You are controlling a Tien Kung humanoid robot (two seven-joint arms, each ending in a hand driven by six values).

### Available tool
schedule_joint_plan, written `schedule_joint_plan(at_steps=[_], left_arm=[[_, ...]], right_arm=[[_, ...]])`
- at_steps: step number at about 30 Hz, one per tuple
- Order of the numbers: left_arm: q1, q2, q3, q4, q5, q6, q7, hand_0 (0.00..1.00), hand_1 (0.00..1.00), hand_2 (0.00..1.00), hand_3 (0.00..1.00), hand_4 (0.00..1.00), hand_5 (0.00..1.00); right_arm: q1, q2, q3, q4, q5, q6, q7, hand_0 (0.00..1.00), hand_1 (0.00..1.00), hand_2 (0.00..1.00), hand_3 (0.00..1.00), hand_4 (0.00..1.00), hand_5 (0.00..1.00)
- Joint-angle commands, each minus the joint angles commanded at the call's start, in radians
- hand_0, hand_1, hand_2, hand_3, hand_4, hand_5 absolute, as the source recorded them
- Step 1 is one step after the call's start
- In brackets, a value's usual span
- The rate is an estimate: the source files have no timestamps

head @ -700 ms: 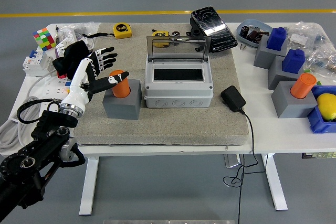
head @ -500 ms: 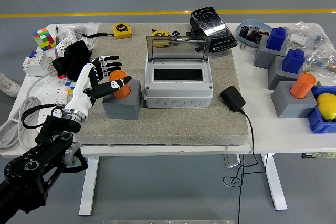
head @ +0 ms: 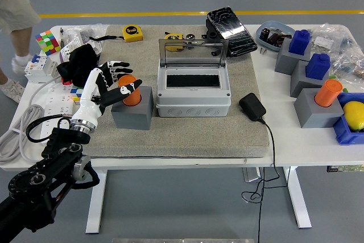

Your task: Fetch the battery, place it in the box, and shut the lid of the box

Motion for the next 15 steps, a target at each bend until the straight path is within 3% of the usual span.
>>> schedule_joint_plan(at_steps=[12, 13, 15], left_arm=[[0.014, 0.002, -0.009, -0.029, 0.021, -0.029, 0.011, 0.599, 0.514, 0.514, 0.534, 0.933, 0.002], [0.016, 0.002, -0.009, -0.034, 0.021, -0.032, 0.008, 0.694, 0.569, 0.532, 0.562, 0.998, 0.002], [0.018, 0.003, -0.009, -0.044, 0.021, -0.033, 0.002, 0.694, 0.569, 0.532, 0.562, 0.998, 0.002]], right_arm=[[0.001, 0.003, 0.003, 0.0, -0.002, 0.002, 0.001, 0.678, 0.722, 0.715, 0.688, 0.998, 0.694], [0.0, 0.003, 0.004, 0.0, -0.002, 0.001, 0.001, 0.678, 0.722, 0.715, 0.689, 0.998, 0.695], [0.001, 0.002, 0.004, 0.0, -0.002, 0.001, 0.001, 0.678, 0.722, 0.715, 0.689, 0.998, 0.695]])
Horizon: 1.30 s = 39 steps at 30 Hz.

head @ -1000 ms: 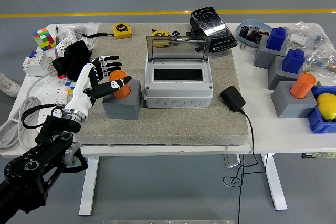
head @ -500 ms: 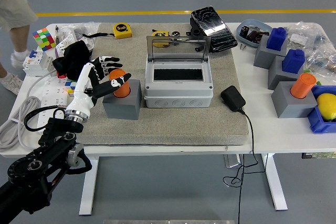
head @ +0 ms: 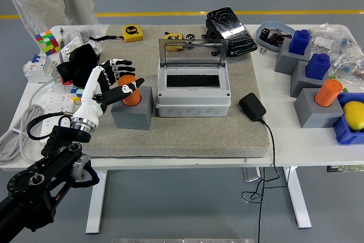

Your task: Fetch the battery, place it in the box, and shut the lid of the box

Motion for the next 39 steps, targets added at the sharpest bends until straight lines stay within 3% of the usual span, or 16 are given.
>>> schedule_joint_plan(at_steps=[21, 22, 27, 28, 33, 34, 39], left_arm=[[-0.037, -0.001, 0.062, 0.069, 0.004, 0.042, -0.001, 0.698, 0.569, 0.533, 0.553, 0.986, 0.002], [-0.039, -0.002, 0.064, 0.071, 0.0, 0.043, -0.005, 0.465, 0.512, 0.518, 0.531, 0.949, 0.002], [-0.045, -0.004, 0.071, 0.08, -0.03, 0.041, -0.017, 0.465, 0.512, 0.518, 0.531, 0.949, 0.002], [-0.046, -0.004, 0.073, 0.082, -0.033, 0.04, -0.018, 0.249, 0.391, 0.44, 0.493, 0.9, 0.002], [-0.056, -0.009, 0.084, 0.095, -0.053, 0.035, -0.022, 0.249, 0.391, 0.44, 0.493, 0.9, 0.002], [-0.058, -0.009, 0.087, 0.096, -0.056, 0.035, -0.023, 0.215, 0.247, 0.332, 0.401, 0.865, 0.002], [-0.069, -0.011, 0.098, 0.105, -0.068, 0.034, -0.031, 0.215, 0.247, 0.332, 0.401, 0.865, 0.002]], right_arm=[[0.004, -0.001, -0.006, 0.0, 0.004, 0.0, -0.001, 0.678, 0.722, 0.716, 0.689, 0.998, 0.694], [0.005, -0.001, -0.007, 0.0, 0.003, 0.0, -0.001, 0.678, 0.722, 0.716, 0.689, 0.998, 0.695], [0.008, -0.002, -0.008, 0.001, 0.001, -0.001, 0.0, 0.678, 0.722, 0.716, 0.689, 0.998, 0.695], [0.008, -0.002, -0.009, 0.001, 0.001, -0.001, 0.0, 0.678, 0.722, 0.715, 0.689, 0.998, 0.694], [0.007, -0.003, -0.016, 0.001, 0.004, -0.001, 0.0, 0.678, 0.722, 0.715, 0.689, 0.998, 0.694], [0.008, -0.003, -0.017, 0.001, 0.004, -0.001, 0.0, 0.678, 0.722, 0.715, 0.689, 0.998, 0.694], [0.01, -0.005, -0.018, 0.002, 0.004, -0.001, 0.0, 0.678, 0.722, 0.715, 0.689, 0.998, 0.694]])
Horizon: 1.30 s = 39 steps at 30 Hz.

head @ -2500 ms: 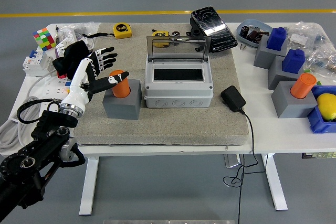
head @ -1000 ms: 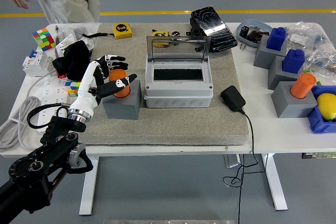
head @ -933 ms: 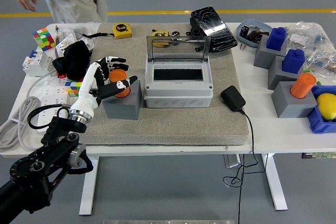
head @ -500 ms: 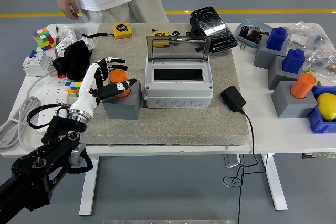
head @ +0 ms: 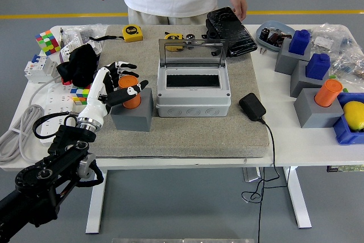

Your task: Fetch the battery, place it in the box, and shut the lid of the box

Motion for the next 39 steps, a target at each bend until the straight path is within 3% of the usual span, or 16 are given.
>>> schedule_joint_plan(at_steps=[1, 6, 7, 23, 26, 29, 33, 39], left_arm=[[-0.003, -0.002, 0.002, 0.004, -0.004, -0.003, -0.001, 0.2, 0.163, 0.226, 0.246, 0.648, 0.002], [-0.013, -0.01, -0.001, 0.016, -0.013, -0.015, -0.011, 0.2, 0.163, 0.226, 0.246, 0.648, 0.002], [-0.014, -0.011, -0.001, 0.018, -0.014, -0.017, -0.013, 0.18, 0.107, 0.151, 0.166, 0.457, 0.002], [-0.021, -0.009, -0.033, 0.0, 0.008, -0.019, -0.051, 0.168, 0.094, 0.135, 0.153, 0.374, 0.002], [-0.026, -0.002, -0.033, -0.037, 0.065, -0.014, -0.028, 0.172, 0.089, 0.132, 0.152, 0.365, 0.002], [-0.052, 0.012, -0.016, -0.089, 0.188, -0.011, 0.039, 0.172, 0.089, 0.132, 0.152, 0.365, 0.002], [-0.112, 0.026, 0.039, -0.128, 0.353, -0.006, 0.13, 0.17, 0.089, 0.132, 0.155, 0.357, 0.002], [-0.227, 0.022, 0.135, -0.124, 0.598, 0.0, 0.242, 0.157, 0.086, 0.129, 0.156, 0.337, 0.002]], right_arm=[[0.0, 0.0, 0.0, 0.0, 0.0, 0.0, 0.0, 0.677, 0.722, 0.715, 0.689, 0.998, 0.694], [-0.002, -0.001, 0.0, 0.0, 0.001, 0.0, 0.0, 0.677, 0.722, 0.715, 0.689, 0.998, 0.694], [-0.003, -0.001, -0.001, 0.0, 0.001, 0.001, 0.0, 0.677, 0.722, 0.715, 0.69, 0.998, 0.694], [-0.004, 0.001, 0.008, 0.0, -0.003, -0.001, 0.004, 0.677, 0.722, 0.715, 0.69, 0.998, 0.694], [-0.005, 0.0, 0.01, 0.0, -0.003, -0.001, 0.004, 0.678, 0.722, 0.715, 0.69, 0.998, 0.694], [-0.005, 0.0, 0.009, 0.0, -0.002, -0.002, 0.004, 0.678, 0.722, 0.715, 0.69, 0.998, 0.694], [-0.004, 0.0, 0.011, 0.001, -0.004, -0.002, 0.004, 0.678, 0.721, 0.715, 0.691, 0.998, 0.694], [0.002, -0.001, 0.008, 0.001, -0.003, -0.003, 0.005, 0.679, 0.721, 0.715, 0.69, 0.998, 0.694]])
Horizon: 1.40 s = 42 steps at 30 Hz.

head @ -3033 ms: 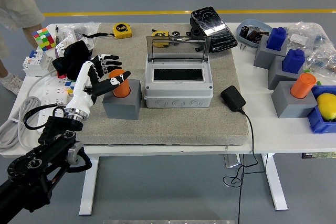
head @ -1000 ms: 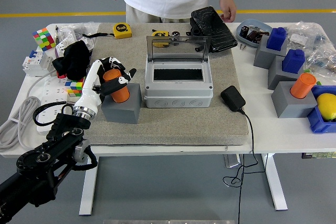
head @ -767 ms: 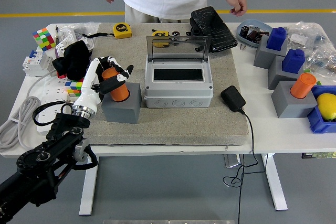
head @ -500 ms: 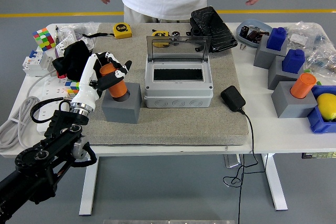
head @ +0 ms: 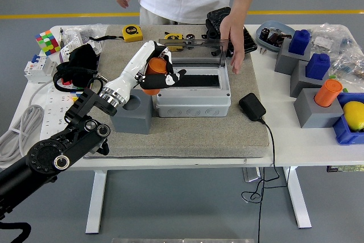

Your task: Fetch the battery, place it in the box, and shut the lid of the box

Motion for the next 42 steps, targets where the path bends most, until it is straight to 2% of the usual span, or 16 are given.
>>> schedule_joint_plan(at_steps=[6, 11, 17, 27, 29, 33, 34, 39, 40, 42], left_arm=[[-0.123, -0.021, 0.111, 0.035, 0.225, -0.001, 0.096, 0.155, 0.086, 0.129, 0.158, 0.327, 0.002], [-0.207, -0.044, 0.199, 0.09, 0.259, -0.007, 0.145, 0.16, 0.09, 0.132, 0.163, 0.313, 0.002], [-0.271, -0.087, 0.281, 0.179, 0.248, -0.003, 0.182, 0.169, 0.099, 0.139, 0.169, 0.308, 0.002], [-0.349, -0.156, 0.361, 0.313, 0.257, 0.01, 0.23, 0.175, 0.104, 0.143, 0.174, 0.306, 0.002], [-0.363, -0.168, 0.388, 0.343, 0.255, 0.014, 0.237, 0.186, 0.113, 0.154, 0.182, 0.345, 0.002], [-0.374, -0.168, 0.429, 0.371, 0.237, 0.022, 0.234, 0.186, 0.113, 0.154, 0.182, 0.345, 0.002], [-0.375, -0.168, 0.437, 0.374, 0.235, 0.024, 0.233, 0.2, 0.119, 0.162, 0.189, 0.394, 0.002], [-0.37, -0.168, 0.457, 0.389, 0.211, 0.041, 0.209, 0.2, 0.119, 0.162, 0.189, 0.394, 0.002], [-0.367, -0.168, 0.456, 0.391, 0.205, 0.046, 0.203, 0.248, 0.174, 0.222, 0.242, 0.629, 0.002], [-0.362, -0.168, 0.448, 0.395, 0.192, 0.058, 0.187, 0.248, 0.174, 0.222, 0.242, 0.629, 0.002]], right_arm=[[0.0, -0.002, -0.005, -0.002, 0.005, -0.001, 0.0, 0.678, 0.721, 0.715, 0.691, 0.998, 0.694], [0.001, -0.004, -0.011, -0.002, 0.006, -0.001, 0.0, 0.679, 0.721, 0.715, 0.69, 0.998, 0.694], [0.002, -0.005, -0.017, -0.002, 0.008, -0.001, 0.001, 0.678, 0.721, 0.715, 0.691, 0.998, 0.694], [0.008, -0.009, -0.03, -0.001, 0.011, -0.002, 0.001, 0.678, 0.721, 0.715, 0.69, 0.998, 0.694], [0.008, -0.01, -0.034, -0.001, 0.011, -0.002, 0.001, 0.677, 0.721, 0.715, 0.689, 0.998, 0.694], [0.008, -0.012, -0.042, -0.002, 0.014, -0.002, 0.0, 0.677, 0.721, 0.715, 0.689, 0.998, 0.694], [0.008, -0.012, -0.043, -0.002, 0.015, -0.002, 0.0, 0.678, 0.721, 0.715, 0.689, 0.998, 0.694], [0.007, -0.015, -0.05, -0.002, 0.016, -0.002, -0.001, 0.678, 0.721, 0.715, 0.689, 0.998, 0.694], [0.007, -0.015, -0.051, -0.002, 0.016, -0.002, 0.0, 0.677, 0.72, 0.715, 0.689, 0.998, 0.694], [0.008, -0.015, -0.05, -0.001, 0.015, -0.002, 0.0, 0.677, 0.72, 0.715, 0.689, 0.998, 0.694]])
